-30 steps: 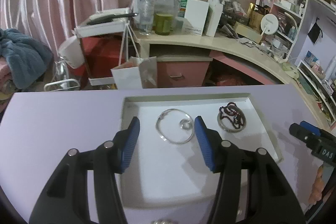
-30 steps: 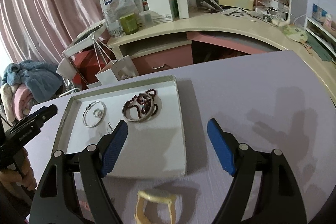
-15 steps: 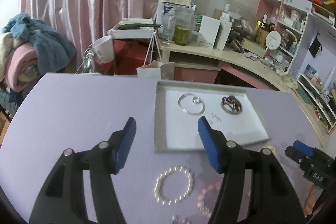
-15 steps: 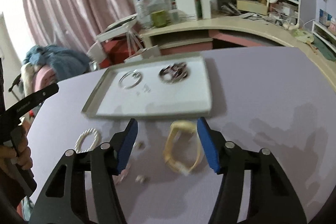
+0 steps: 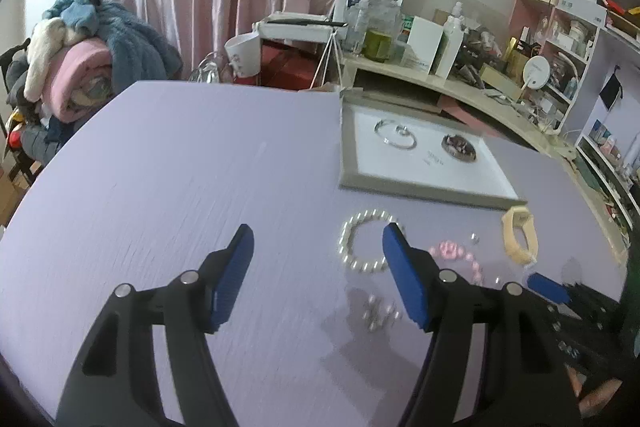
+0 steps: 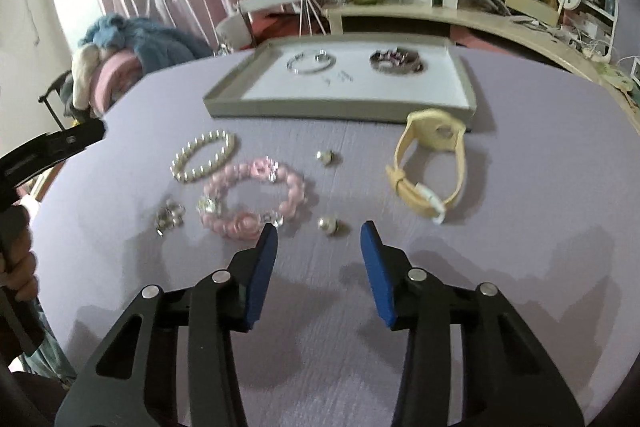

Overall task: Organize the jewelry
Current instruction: 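Move both tools back over the table toward the pearl stud earrings, then grasp a pearl stud earring with the right tool while the left tool closes on silver earrings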

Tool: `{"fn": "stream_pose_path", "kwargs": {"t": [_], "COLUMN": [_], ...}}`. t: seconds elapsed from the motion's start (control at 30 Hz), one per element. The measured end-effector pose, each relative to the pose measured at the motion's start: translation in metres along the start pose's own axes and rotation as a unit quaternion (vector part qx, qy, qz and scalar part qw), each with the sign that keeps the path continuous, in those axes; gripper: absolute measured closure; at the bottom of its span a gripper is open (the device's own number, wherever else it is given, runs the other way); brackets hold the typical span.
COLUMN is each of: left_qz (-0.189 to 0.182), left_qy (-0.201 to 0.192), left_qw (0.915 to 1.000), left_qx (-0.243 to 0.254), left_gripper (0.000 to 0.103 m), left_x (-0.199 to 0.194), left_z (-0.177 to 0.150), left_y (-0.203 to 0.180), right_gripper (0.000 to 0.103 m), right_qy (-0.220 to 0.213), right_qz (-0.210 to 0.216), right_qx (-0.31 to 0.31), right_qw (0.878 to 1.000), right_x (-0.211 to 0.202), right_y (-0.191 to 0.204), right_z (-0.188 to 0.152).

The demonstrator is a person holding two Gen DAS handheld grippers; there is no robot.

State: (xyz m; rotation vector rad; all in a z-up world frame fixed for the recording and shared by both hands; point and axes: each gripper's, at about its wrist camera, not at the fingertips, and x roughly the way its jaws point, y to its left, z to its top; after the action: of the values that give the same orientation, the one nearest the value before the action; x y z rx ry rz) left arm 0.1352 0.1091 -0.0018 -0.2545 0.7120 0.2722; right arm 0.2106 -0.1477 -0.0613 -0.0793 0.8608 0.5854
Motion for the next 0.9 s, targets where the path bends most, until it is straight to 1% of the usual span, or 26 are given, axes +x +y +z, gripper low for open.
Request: {"fn": "stream_pose_path", "kwargs": {"t": [0.23, 0.3, 0.4, 0.53, 0.7, 0.77, 0.83, 0.9], "left_qz": [0.006, 0.006, 0.006, 0.004, -0.005, -0.016, -0.023, -0.033], "left_qy": [0.001, 0.0, 0.003, 0.01, 0.021, 0.03, 0.039, 0.05], "left_qw": [1.0, 1.0, 1.0, 0.9999, 0.9997, 0.9992, 0.9985, 0.9972], "left_qx": [-0.001, 0.002, 0.005, 0.005, 0.015, 0.022, 0.03, 0.044], "left_gripper": [0.036, 0.036, 0.036, 0.036, 0.036, 0.035, 0.031, 0.031], "left_x": [-0.012, -0.014, -0.014, -0.01, -0.004, 0.001, 0.007, 0.014], "left_z": [-0.014, -0.016, -0.019, -0.021, -0.025, -0.027, -0.029, -0.032], "left_y": [0.009, 0.008, 0.005, 0.002, -0.006, -0.011, -0.017, -0.027], "right_gripper": [0.069, 0.07, 0.073, 0.082, 0.082, 0.082, 0.082, 0.082], "right_qy": [0.022, 0.024, 0.021, 0.02, 0.02, 0.021, 0.024, 0.023], "right_qz": [-0.023, -0.031, -0.04, -0.047, -0.056, -0.055, -0.053, -0.053], "right_qx": [0.001, -0.003, -0.014, -0.025, -0.034, -0.024, -0.008, 0.002], "right_qw": [0.999, 0.999, 0.999, 0.998, 0.998, 0.998, 0.998, 0.998], "right_x": [0.024, 0.027, 0.029, 0.03, 0.028, 0.025, 0.021, 0.017], "right_y": [0.002, 0.003, 0.004, 0.006, 0.006, 0.002, -0.004, -0.01], "right_z": [0.003, 0.003, 0.004, 0.004, 0.002, 0.0, -0.002, -0.002]}}
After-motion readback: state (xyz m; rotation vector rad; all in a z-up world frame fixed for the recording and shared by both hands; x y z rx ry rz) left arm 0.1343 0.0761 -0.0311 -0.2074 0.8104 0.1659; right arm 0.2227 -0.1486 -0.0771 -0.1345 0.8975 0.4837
